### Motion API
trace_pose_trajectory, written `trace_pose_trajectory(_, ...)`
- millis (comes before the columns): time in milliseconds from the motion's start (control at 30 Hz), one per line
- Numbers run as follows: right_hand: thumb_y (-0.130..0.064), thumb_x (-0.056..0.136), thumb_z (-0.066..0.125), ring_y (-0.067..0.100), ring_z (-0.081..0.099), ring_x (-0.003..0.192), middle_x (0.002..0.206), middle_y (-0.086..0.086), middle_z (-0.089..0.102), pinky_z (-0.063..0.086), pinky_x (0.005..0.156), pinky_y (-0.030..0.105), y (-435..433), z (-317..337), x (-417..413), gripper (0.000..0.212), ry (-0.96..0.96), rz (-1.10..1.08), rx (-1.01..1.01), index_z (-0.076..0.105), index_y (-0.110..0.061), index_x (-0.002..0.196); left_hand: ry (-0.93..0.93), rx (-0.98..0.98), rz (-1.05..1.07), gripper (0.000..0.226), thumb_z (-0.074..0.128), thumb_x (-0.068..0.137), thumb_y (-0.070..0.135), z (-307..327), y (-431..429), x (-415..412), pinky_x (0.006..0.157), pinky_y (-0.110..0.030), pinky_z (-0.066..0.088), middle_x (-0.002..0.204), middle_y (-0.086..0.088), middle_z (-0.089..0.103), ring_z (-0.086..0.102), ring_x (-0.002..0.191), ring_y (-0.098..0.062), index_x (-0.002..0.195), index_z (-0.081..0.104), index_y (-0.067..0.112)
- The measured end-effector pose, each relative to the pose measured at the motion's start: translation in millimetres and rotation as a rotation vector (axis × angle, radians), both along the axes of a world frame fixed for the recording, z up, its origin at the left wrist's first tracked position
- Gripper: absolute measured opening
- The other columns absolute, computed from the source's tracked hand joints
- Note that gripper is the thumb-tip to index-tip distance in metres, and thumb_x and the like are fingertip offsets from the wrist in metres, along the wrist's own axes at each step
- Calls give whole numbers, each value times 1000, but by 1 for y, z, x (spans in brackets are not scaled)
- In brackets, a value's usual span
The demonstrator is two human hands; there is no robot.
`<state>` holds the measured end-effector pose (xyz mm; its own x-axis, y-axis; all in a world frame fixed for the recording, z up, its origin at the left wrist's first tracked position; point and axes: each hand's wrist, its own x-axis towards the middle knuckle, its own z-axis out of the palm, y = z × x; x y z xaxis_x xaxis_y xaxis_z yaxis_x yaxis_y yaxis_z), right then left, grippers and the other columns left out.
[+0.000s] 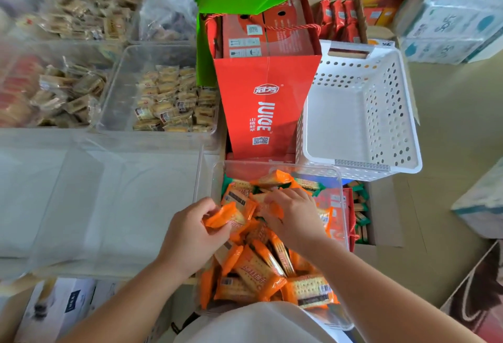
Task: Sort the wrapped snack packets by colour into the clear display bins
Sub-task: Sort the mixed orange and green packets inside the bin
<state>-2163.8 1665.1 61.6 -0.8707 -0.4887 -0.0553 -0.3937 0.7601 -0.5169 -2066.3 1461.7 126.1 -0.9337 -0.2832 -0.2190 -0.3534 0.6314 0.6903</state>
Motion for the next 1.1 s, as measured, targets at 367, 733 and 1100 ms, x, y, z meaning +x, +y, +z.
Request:
trace_pose_trajectory(367,-41,81,77,23,63,80,91,-2,62,49,60,31,-67,-5,-13,84,-348,14,176,22,-40,144,-58,198,126,57,68,92,19,8,-27,19,91,-17,53,126,30,56,58,112,4,140,51,44)
trace_pose_trajectory(733,-29,69,83,22,60,97,111,0,61,55,79,34,-69,-11,1,80,-380,-77,128,37,-37,134,-56,95,101,28,70,89,26,6,-27,16,52,-19,52,87,14,60,65,71,-9,98,45,36)
trace_pose_trajectory(1100,-33,73,82,3,61,82,90,-22,61,50,64,16,-38,11,3,51,-478,-68,-173,48,-39,111,-62,-111,-241,40,80,80,30,3,-30,7,72,-10,45,123,21,36,53,104,-8,113,62,42)
